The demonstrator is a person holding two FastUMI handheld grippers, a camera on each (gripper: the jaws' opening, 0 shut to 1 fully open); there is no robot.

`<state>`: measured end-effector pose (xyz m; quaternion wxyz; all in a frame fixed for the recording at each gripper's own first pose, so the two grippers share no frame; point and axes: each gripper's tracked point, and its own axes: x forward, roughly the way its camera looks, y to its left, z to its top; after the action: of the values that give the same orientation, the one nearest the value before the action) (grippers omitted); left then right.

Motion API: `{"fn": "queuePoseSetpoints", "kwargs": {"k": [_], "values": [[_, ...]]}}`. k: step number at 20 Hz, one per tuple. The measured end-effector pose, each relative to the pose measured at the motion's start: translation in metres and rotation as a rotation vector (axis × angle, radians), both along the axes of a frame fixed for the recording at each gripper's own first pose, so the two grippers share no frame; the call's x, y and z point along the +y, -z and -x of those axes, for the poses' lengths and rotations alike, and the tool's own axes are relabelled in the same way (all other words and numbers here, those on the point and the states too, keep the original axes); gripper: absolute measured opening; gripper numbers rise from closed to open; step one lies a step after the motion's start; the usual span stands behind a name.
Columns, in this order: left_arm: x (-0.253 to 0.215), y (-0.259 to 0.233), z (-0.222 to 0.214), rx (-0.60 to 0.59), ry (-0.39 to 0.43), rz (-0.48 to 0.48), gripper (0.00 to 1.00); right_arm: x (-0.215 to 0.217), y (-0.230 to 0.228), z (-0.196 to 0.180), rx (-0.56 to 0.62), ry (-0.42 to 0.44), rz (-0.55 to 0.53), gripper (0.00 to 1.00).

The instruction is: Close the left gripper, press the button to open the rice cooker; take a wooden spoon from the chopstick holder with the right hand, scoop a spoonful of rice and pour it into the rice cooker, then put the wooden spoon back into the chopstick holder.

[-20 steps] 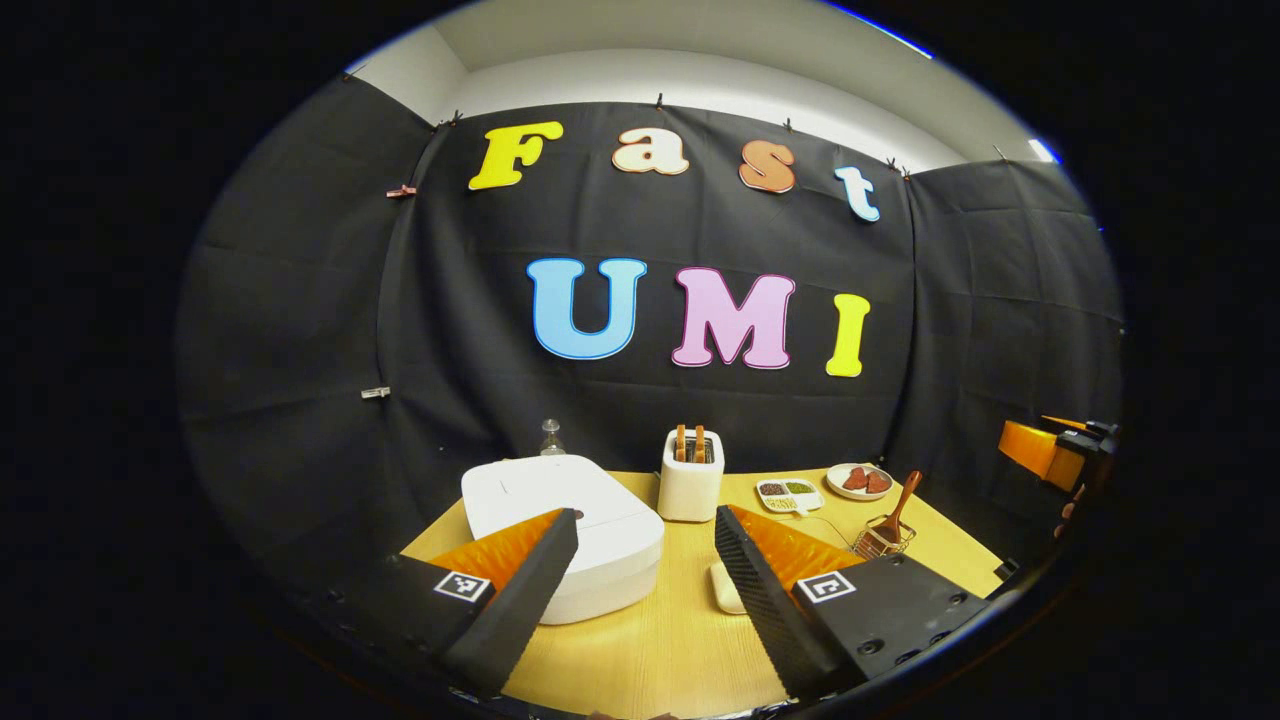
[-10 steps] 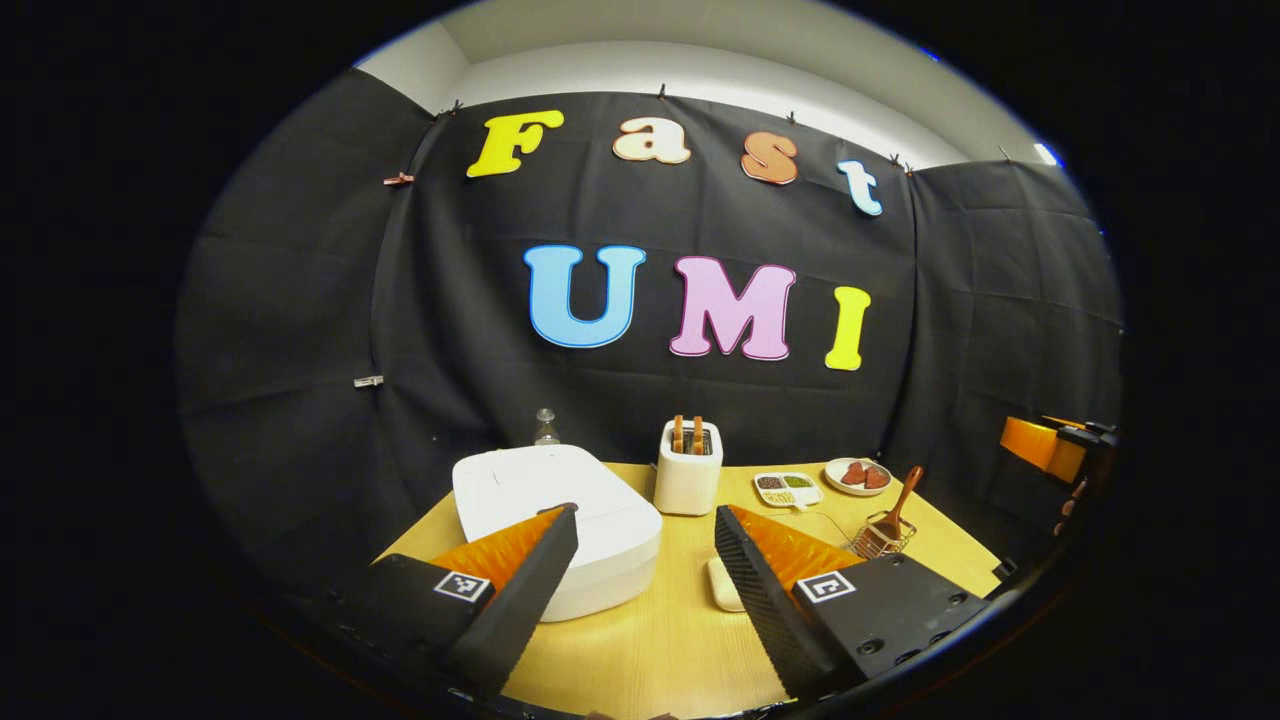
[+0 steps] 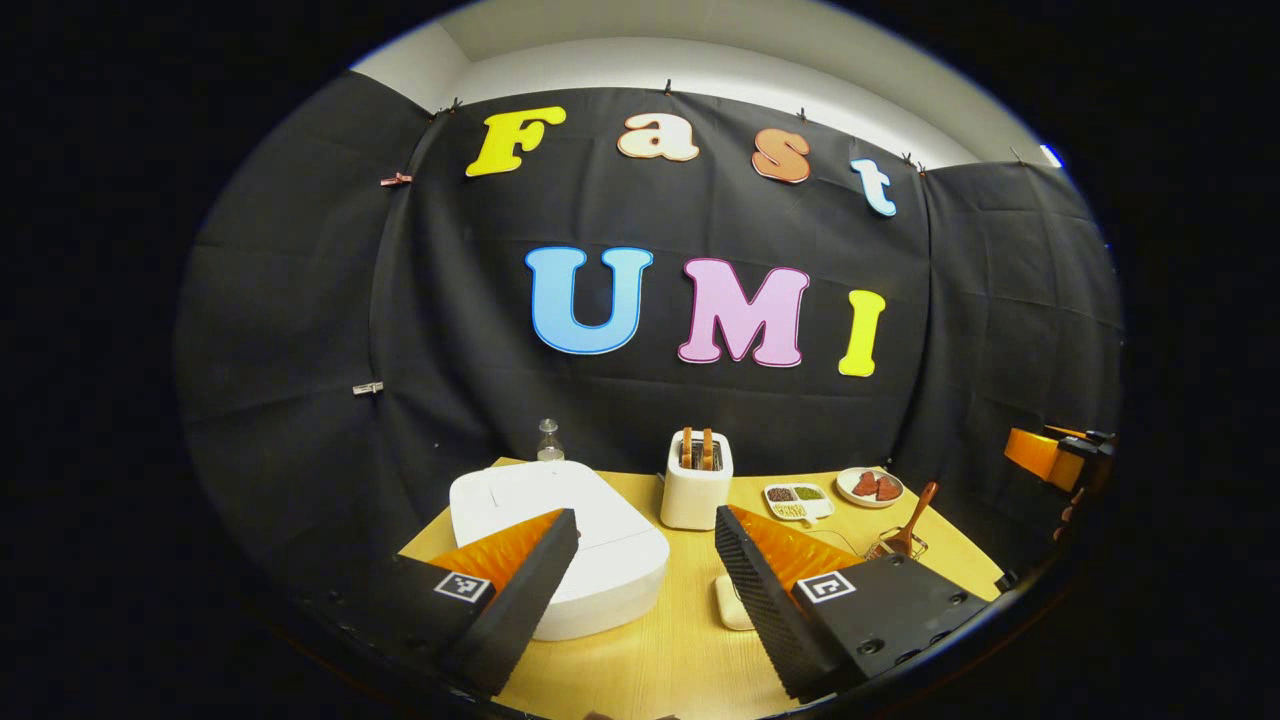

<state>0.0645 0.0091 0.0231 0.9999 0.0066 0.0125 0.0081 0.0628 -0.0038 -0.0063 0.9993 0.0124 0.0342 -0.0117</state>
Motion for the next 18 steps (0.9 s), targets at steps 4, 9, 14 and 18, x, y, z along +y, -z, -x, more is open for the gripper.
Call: {"fn": "queuePoseSetpoints", "kwargs": {"k": [4,9,14,18], "values": [[0.009,-0.024,-0.02,-0.023,-0.001,0.019,0.95,-0.001,0.002,-0.018,0.004,-0.013,0.003,0.98],[0.032,-0.038,-0.053,0.007,-0.034,0.013,0.81,-0.011,0.005,-0.036,0.011,-0.029,-0.001,0.98],[0.061,-0.031,-0.079,0.07,-0.106,0.049,0.54,-0.026,0.009,-0.053,0.022,-0.023,-0.02,0.98],[0.08,-0.014,-0.097,0.123,-0.153,0.092,0.23,-0.042,0.008,-0.053,0.008,-0.007,-0.008,0.98]]}}
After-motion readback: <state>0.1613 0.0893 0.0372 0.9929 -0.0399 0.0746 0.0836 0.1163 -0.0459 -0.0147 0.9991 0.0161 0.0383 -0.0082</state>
